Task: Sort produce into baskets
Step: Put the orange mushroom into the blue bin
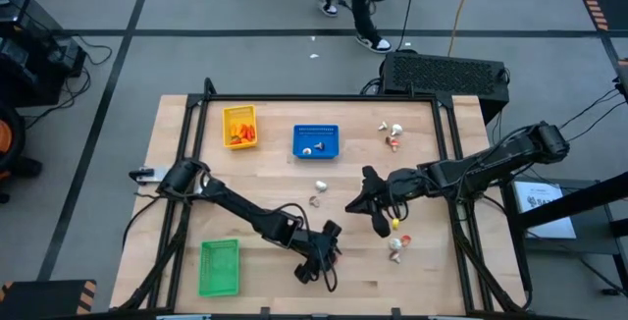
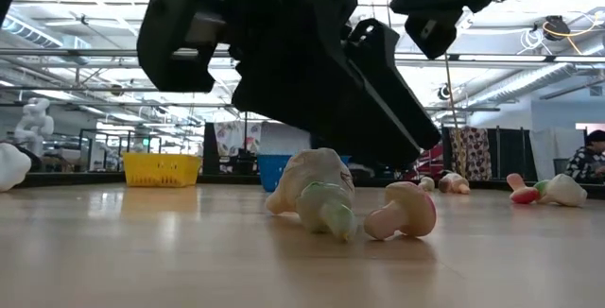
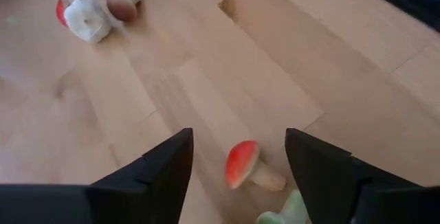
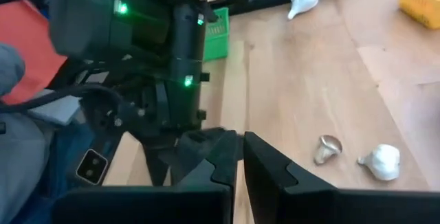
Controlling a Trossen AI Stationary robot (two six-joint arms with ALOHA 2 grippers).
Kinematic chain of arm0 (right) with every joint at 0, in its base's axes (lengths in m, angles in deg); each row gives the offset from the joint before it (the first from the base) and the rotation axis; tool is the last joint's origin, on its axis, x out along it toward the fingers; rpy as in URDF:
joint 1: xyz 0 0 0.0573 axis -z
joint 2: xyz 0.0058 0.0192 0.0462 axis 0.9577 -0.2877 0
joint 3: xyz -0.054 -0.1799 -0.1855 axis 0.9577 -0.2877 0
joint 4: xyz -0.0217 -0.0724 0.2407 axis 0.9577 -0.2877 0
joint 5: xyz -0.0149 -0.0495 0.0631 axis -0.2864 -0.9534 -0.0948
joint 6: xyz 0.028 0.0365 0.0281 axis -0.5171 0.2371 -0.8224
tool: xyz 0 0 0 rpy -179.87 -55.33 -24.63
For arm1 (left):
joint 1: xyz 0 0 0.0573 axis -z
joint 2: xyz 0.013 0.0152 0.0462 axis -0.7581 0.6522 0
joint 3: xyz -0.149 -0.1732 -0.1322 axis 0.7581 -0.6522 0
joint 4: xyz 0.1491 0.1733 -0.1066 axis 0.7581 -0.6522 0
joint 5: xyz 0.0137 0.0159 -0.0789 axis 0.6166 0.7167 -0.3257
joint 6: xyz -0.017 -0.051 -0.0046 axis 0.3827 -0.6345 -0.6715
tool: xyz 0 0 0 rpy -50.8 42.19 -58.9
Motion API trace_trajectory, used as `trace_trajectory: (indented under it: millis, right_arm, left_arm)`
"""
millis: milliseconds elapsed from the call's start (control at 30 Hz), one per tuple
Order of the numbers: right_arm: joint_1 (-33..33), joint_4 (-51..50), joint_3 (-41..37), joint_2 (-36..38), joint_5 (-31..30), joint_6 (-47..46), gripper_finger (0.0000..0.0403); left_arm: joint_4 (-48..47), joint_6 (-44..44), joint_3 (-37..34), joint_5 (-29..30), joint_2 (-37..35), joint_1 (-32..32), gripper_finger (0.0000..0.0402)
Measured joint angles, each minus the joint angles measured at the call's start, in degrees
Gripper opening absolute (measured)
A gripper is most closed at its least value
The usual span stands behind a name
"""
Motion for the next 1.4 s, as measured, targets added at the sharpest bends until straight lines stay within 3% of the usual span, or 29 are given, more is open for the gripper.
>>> trace_trajectory:
  millis: [167,600,933,1400]
  right_arm:
    - [0.0,-0.21,-0.04,-0.78,-4.06,-0.65,0.0018]
    - [0.07,0.23,-0.02,-0.67,-7.14,1.07,0.0018]
    - [0.02,-0.28,0.0,-0.67,-7.17,1.07,0.0018]
    - [0.02,-0.28,0.0,-0.67,-7.13,1.07,0.0018]
  left_arm:
    - [0.7,-0.66,-0.06,-2.78,1.43,-0.61,0.0242]
    - [-8.64,-3.08,6.32,-6.33,5.25,-2.54,0.0242]
    - [-9.94,-3.17,8.28,-7.15,6.46,-2.73,0.0238]
    - [-10.53,-3.19,8.24,-7.82,6.42,-2.99,0.0109]
